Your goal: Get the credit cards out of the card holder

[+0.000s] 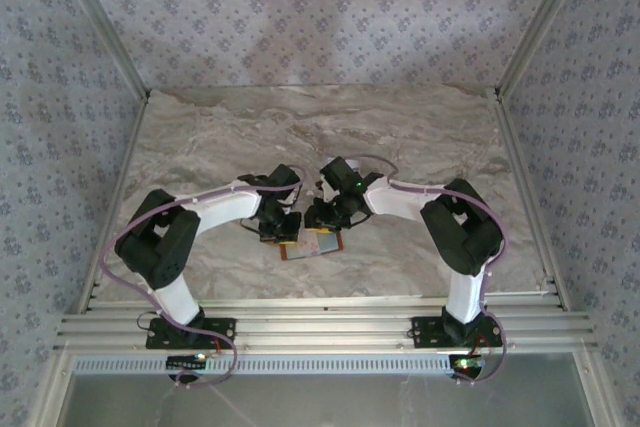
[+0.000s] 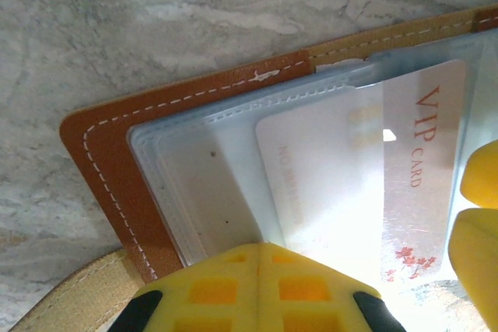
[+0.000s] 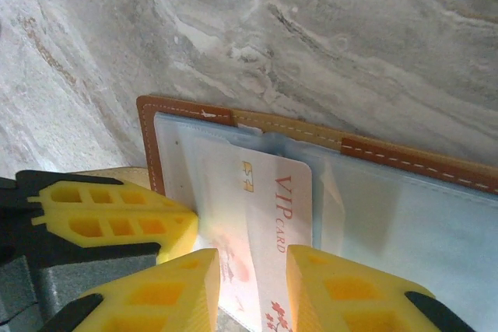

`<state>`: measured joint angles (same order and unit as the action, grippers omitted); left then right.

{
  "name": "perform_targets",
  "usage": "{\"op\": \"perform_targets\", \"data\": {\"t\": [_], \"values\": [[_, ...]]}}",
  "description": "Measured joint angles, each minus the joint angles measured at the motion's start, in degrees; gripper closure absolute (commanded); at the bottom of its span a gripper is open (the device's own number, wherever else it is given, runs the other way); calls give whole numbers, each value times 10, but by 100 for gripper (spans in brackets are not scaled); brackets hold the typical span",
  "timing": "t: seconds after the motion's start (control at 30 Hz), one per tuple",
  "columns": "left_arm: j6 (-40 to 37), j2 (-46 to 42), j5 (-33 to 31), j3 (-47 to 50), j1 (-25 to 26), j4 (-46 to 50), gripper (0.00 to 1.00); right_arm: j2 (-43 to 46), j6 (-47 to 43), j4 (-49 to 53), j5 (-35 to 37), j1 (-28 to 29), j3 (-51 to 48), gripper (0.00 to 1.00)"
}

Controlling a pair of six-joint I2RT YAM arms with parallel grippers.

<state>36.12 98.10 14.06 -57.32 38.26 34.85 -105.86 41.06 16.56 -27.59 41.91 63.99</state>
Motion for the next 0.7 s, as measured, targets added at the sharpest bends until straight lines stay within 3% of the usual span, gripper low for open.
{"op": "perform_targets", "data": {"t": [0.7], "values": [[-10,10,0,-13,0,14,98,-18,-33,46,19,1,16,66]]}}
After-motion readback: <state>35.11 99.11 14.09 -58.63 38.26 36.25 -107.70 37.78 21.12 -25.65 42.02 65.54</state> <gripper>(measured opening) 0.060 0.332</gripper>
